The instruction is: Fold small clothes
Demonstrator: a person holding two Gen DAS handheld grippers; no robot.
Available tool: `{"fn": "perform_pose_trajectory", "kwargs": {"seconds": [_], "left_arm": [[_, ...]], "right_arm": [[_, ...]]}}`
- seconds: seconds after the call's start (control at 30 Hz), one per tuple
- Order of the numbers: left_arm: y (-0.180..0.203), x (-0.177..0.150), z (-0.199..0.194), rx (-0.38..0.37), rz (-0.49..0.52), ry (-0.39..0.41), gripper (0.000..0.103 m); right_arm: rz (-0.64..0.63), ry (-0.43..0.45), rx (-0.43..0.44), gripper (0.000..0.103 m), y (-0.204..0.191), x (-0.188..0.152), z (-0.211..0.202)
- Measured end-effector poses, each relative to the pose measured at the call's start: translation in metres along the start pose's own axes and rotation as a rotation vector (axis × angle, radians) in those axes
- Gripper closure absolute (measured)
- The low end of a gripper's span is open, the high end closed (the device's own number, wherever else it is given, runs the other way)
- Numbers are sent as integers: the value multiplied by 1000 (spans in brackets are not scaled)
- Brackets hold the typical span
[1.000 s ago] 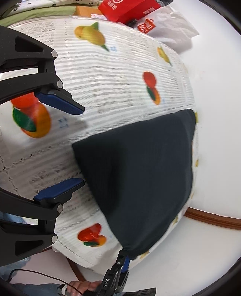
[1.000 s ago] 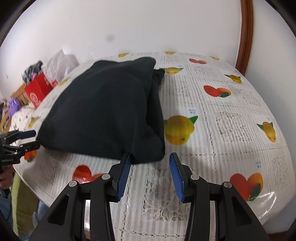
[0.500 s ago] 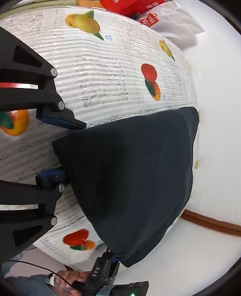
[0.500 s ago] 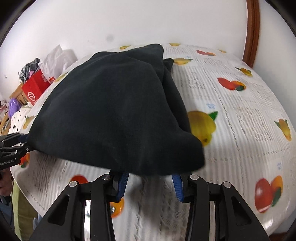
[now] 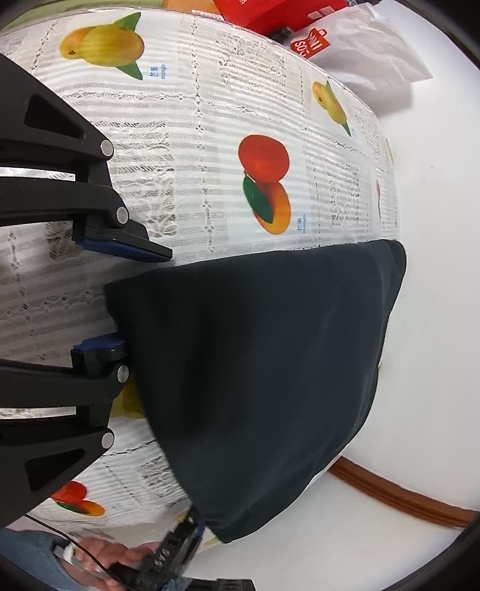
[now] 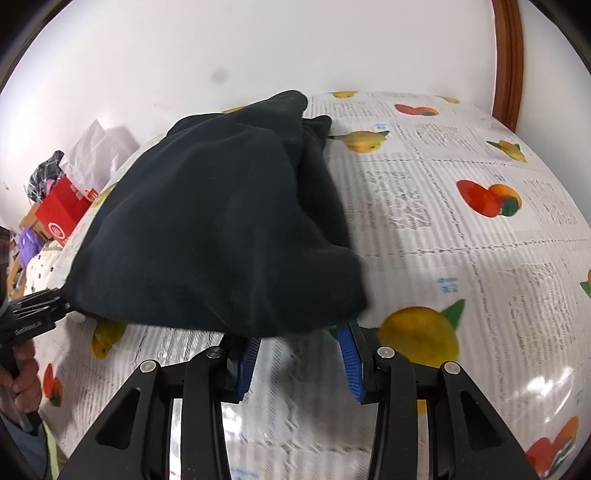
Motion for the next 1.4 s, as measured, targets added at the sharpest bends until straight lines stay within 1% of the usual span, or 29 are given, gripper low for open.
{"fn": "perform_pose_trajectory", "kwargs": {"seconds": [0.07,0.1,0.17,0.2,0.27,0.33,0.37,0.4,0.47,0.53,0.57,0.63,0.67,0.73,0.77,0.83,0.93,1.03,1.17,1.3,1.33,1.4], "left_arm": [[1,-8,-7,8,39,-2,65],[3,-13,-11,0,62,4,63],[4,-23,-22,-62,78,28,60],[4,-25,-26,-82,73,36,60],[7,-24,-34,-94,68,68,60],[11,-18,-43,-96,73,114,59],[12,-13,-45,-82,73,129,55],[13,-7,-46,-65,70,140,53],[12,4,-43,-48,52,149,51],[10,13,-37,-46,31,134,51],[8,15,-33,-40,24,125,51],[6,22,-21,-9,21,96,51],[-1,23,-17,-14,20,89,51],[-2,24,-11,-38,8,75,48],[-2,24,-8,-47,0,71,46],[-2,23,-3,-56,-6,63,45],[0,21,0,-67,-12,62,45],[-1,20,-1,-77,-18,60,45],[-2,19,-1,-85,-16,54,45],[1,19,0,-91,-14,53,44],[1,19,0,-92,-16,53,45],[1,18,-1,-92,-16,54,44]], "right_arm": [[-23,29,-19,63,8,-6,-19],[-38,47,-29,63,11,-9,-29],[-49,80,-42,63,22,-10,-49],[-31,99,-39,63,27,-7,-57],[22,142,2,63,35,3,-70],[42,171,44,63,34,17,-71],[41,177,52,63,31,25,-68],[37,182,61,63,27,32,-64],[43,172,90,64,19,47,-49],[41,146,126,65,10,56,-32],[40,132,131,65,8,59,-24],[52,78,112,66,9,61,-6],[75,52,126,66,11,61,2],[110,34,151,66,13,60,6],[123,32,169,66,12,61,7],[124,43,181,66,9,62,3],[90,61,159,66,0,67,2],[77,50,128,69,-2,68,2],[44,95,121,69,-6,65,-21],[-17,78,134,69,-19,57,-25],[-39,69,123,69,-22,56,-22],[-43,66,69,69,-21,55,-15]]}}
Point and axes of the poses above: each gripper's, at about its wrist camera, not at the fingertips, and z roughly the way its jaws point, y to its right, x to its top, the point moved 3 cm from there along z, roughly the way its jaws point, and after that the axes turned 1 degree about y, right-handed, at the moved point
